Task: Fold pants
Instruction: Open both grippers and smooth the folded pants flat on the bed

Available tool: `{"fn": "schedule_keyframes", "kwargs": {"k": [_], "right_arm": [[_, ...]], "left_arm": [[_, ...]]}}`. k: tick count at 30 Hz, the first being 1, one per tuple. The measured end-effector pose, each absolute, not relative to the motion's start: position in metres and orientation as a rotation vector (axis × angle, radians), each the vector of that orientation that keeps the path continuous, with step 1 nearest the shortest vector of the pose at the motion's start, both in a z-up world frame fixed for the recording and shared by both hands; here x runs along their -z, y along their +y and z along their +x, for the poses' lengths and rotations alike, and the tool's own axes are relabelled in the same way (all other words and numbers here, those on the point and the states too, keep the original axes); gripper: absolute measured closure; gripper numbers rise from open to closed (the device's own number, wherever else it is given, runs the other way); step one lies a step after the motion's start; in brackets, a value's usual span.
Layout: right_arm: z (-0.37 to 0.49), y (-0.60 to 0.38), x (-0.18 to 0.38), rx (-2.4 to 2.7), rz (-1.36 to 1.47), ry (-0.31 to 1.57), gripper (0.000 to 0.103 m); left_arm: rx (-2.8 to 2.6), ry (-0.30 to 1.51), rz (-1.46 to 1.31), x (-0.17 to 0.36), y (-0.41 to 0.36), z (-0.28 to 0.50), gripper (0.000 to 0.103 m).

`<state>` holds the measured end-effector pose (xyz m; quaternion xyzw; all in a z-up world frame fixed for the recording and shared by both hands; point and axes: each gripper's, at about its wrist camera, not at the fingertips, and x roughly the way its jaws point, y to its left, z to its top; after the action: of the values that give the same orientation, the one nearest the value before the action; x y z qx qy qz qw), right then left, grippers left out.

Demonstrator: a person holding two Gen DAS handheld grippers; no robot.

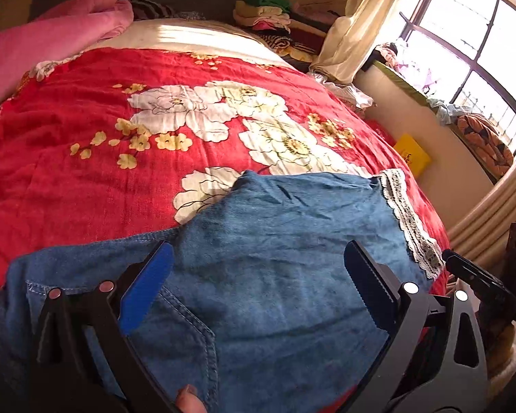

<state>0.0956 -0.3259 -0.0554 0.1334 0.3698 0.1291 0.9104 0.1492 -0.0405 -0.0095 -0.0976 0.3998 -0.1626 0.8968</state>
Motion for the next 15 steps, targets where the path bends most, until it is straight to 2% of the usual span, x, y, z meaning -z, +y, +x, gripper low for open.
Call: {"fn": "schedule_keyframes", "kwargs": {"k": [6,15], "right_arm": [[0.070,-0.341,0.036,-0.234,0.294,0.707,0.014],[0.047,-0.364,0.023,-0.172,0.308,0.668,0.009]], "left_arm": [[0.395,0.776,-0.120,-0.023,-0.070,0.123,0.010],[0.472,0.762,-0.004,-0.045,-0.121,0.122,0.010]]}}
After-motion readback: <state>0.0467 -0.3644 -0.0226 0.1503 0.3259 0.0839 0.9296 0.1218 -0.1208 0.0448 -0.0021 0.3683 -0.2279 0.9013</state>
